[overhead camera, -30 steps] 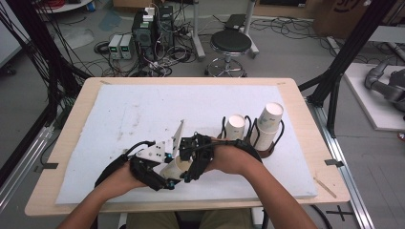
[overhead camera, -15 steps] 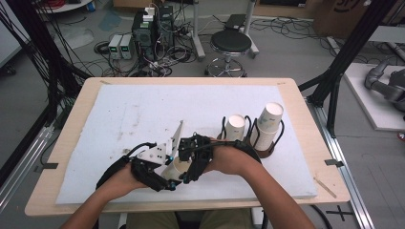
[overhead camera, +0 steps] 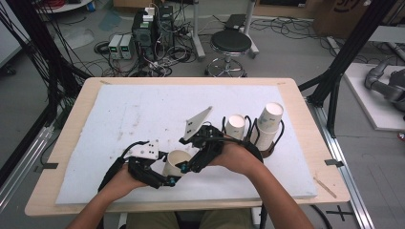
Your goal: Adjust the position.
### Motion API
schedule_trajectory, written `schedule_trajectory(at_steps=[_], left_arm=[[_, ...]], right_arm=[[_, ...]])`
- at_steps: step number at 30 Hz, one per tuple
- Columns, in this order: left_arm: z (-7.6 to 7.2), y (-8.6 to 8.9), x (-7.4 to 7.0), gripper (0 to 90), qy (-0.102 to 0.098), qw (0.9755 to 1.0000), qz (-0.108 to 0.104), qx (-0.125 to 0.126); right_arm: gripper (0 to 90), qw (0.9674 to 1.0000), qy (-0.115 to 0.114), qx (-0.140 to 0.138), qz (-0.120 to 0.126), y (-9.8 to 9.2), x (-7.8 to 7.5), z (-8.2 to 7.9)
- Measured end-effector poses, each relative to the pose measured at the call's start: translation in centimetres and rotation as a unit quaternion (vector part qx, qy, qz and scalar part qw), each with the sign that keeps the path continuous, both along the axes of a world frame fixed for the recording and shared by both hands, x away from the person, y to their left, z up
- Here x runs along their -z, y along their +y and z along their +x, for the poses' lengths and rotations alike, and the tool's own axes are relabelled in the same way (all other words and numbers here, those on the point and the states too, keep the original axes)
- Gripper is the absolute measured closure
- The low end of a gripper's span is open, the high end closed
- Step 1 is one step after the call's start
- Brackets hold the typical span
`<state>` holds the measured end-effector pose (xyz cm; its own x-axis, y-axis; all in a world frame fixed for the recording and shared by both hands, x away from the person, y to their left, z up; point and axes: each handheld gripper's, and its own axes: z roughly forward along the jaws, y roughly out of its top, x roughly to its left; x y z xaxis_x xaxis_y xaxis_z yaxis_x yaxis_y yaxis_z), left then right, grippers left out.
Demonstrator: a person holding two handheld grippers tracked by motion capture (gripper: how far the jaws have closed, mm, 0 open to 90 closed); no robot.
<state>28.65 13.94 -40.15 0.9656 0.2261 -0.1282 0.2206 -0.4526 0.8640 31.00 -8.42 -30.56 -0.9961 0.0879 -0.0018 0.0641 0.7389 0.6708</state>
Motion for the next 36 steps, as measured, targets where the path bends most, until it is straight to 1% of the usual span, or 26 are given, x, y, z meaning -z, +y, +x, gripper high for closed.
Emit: schedule_trajectory(at_steps=[2, 4, 5, 7, 8, 9, 12, 15, 17, 19, 20, 21, 22, 23, 24, 25, 27, 28, 30, 31, 32, 33, 36], left_arm=[[0.1, 0.2, 0.2, 33.4, -0.001, 0.9999, -0.010, -0.009], [0.1, 0.5, 0.3, 33.4, -0.004, 0.9996, -0.020, -0.020], [0.2, 0.7, 0.4, 33.4, -0.006, 0.9993, -0.026, -0.026], [0.3, 1.2, 0.6, 33.2, -0.011, 0.9983, -0.041, -0.041], [0.3, 1.4, 0.7, 32.9, -0.008, 0.9975, -0.051, -0.048], [0.4, 1.7, 0.7, 32.6, -0.004, 0.9971, -0.059, -0.048], [0.6, 2.3, 0.9, 31.3, -0.010, 0.9956, -0.067, -0.065], [0.7, 3.0, 1.1, 31.0, -0.018, 0.9932, -0.077, -0.086], [0.8, 3.6, 1.2, 30.9, -0.022, 0.9908, -0.086, -0.102], [0.9, 4.1, 1.2, 30.8, -0.030, 0.9881, -0.094, -0.118], [1.0, 4.4, 1.2, 30.8, -0.036, 0.9862, -0.100, -0.127], [1.0, 4.6, 1.1, 30.8, -0.040, 0.9848, -0.105, -0.132], [1.1, 4.9, 1.1, 30.8, -0.044, 0.9830, -0.110, -0.140], [1.2, 5.3, 1.0, 30.9, -0.048, 0.9805, -0.117, -0.150], [1.2, 5.5, 1.0, 31.0, -0.049, 0.9788, -0.123, -0.156], [1.2, 5.8, 0.9, 31.1, -0.052, 0.9769, -0.130, -0.162], [1.2, 6.4, 0.9, 31.2, -0.058, 0.9719, -0.146, -0.176], [1.2, 6.7, 0.8, 31.4, -0.061, 0.9696, -0.152, -0.182], [1.2, 7.2, 0.8, 31.4, -0.066, 0.9663, -0.160, -0.191], [1.3, 7.6, 0.8, 31.5, -0.067, 0.9650, -0.164, -0.193], [1.3, 7.7, 0.8, 31.5, -0.066, 0.9646, -0.165, -0.194], [1.2, 8.1, 0.8, 31.6, -0.070, 0.9640, -0.165, -0.197], [1.1, 8.8, 1.2, 31.7, -0.083, 0.9629, -0.166, -0.196]], right_arm=[[22.2, 0.9996, -0.007, 0.013, 0.023, -0.8, -0.3, 0.0], [22.3, 0.9988, -0.016, 0.026, 0.038, -1.7, -0.4, -0.1], [22.2, 0.9982, -0.016, 0.035, 0.047, -2.2, -0.4, -0.2], [22.2, 0.9964, -0.020, 0.052, 0.063, -3.3, 0.0, -0.4], [22.2, 0.9954, -0.020, 0.062, 0.070, -3.9, 0.3, -0.5], [22.2, 0.9942, -0.019, 0.071, 0.078, -4.6, 0.6, -0.6], [22.2, 0.9881, -0.014, 0.106, 0.110, -6.7, 1.9, -0.7], [22.2, 0.9796, -0.011, 0.140, 0.144, -8.7, 3.0, -1.2], [22.2, 0.9745, -0.013, 0.157, 0.160, -9.9, 3.8, -1.7], [22.2, 0.9692, -0.026, 0.175, 0.171, -11.0, 4.5, -2.2], [22.2, 0.9667, -0.026, 0.184, 0.176, -11.5, 4.9, -2.4], [22.2, 0.9635, -0.032, 0.195, 0.181, -12.1, 5.4, -2.6], [22.2, 0.9617, -0.034, 0.201, 0.183, -12.4, 5.7, -2.7], [22.2, 0.9594, -0.039, 0.211, 0.183, -12.8, 6.0, -2.8], [22.2, 0.9564, -0.041, 0.222, 0.185, -13.3, 6.4, -3.1], [22.2, 0.9547, -0.044, 0.228, 0.186, -13.6, 6.6, -3.2], [22.3, 0.9507, -0.053, 0.241, 0.188, -14.2, 7.1, -3.5], [22.3, 0.9488, -0.054, 0.247, 0.190, -14.5, 7.2, -3.7], [22.3, 0.9466, -0.055, 0.253, 0.192, -15.0, 7.4, -4.0], [22.3, 0.9456, -0.061, 0.256, 0.191, -15.3, 7.5, -4.1], [22.3, 0.9444, -0.060, 0.261, 0.191, -15.6, 7.6, -4.3], [22.3, 0.9436, -0.059, 0.263, 0.191, -15.7, 7.6, -4.4], [22.3, 0.9388, -0.059, 0.277, 0.197, -16.6, 8.0, -4.6]])
